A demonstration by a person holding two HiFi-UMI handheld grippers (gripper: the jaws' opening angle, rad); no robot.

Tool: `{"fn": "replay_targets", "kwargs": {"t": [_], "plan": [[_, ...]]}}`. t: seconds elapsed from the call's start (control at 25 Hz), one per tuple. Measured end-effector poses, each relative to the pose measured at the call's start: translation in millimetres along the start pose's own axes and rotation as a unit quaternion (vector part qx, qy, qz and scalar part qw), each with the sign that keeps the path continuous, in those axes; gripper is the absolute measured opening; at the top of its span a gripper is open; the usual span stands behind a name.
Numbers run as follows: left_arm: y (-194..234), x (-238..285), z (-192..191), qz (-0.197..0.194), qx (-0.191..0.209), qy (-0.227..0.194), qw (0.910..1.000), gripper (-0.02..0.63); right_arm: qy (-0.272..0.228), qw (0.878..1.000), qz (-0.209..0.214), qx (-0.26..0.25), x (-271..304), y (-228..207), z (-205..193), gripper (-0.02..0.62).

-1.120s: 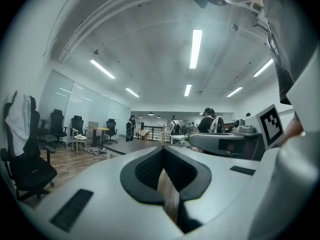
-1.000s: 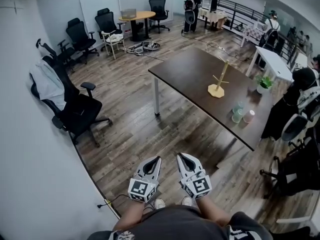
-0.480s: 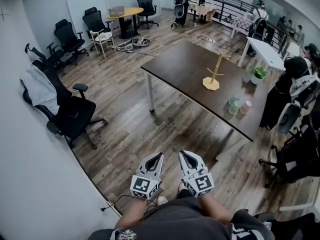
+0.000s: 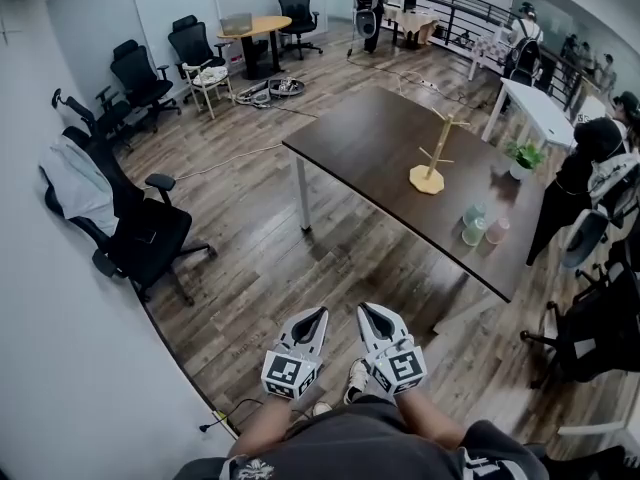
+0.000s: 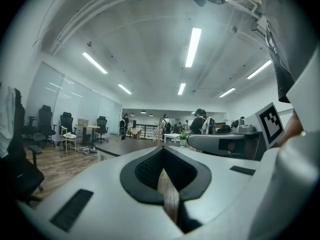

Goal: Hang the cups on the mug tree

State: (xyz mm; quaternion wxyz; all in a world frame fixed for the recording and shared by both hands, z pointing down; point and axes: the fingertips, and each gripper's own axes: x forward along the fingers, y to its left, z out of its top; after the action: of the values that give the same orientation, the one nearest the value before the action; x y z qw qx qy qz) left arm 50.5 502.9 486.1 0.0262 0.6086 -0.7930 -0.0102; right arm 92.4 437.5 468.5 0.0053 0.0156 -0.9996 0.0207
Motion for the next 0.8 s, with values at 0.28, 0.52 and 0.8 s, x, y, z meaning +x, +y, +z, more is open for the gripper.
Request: {"fn": "replay_targets", "kwargs": {"t": [0.28, 0.52, 0.8], "plan": [[18.7, 66.3, -2.1, 0.0, -0.002, 0.008, 1.0, 0.005, 0.005, 1.0, 0.0, 0.009, 39.7, -57.3, -3.4, 0.026], [21.8, 137.1, -6.0, -0.017, 0.003, 0.02, 0.9997, 0.005, 0.007, 1.0, -0.009, 0.021, 62.4, -120.4, -7.8, 0.026], [12.8, 204.9, -1.5, -0.034, 0.013, 0.023, 0.9991, 0.005, 0.001, 1.0, -0.018, 0.024, 77.3, -187.8, -5.6, 0.026]]}}
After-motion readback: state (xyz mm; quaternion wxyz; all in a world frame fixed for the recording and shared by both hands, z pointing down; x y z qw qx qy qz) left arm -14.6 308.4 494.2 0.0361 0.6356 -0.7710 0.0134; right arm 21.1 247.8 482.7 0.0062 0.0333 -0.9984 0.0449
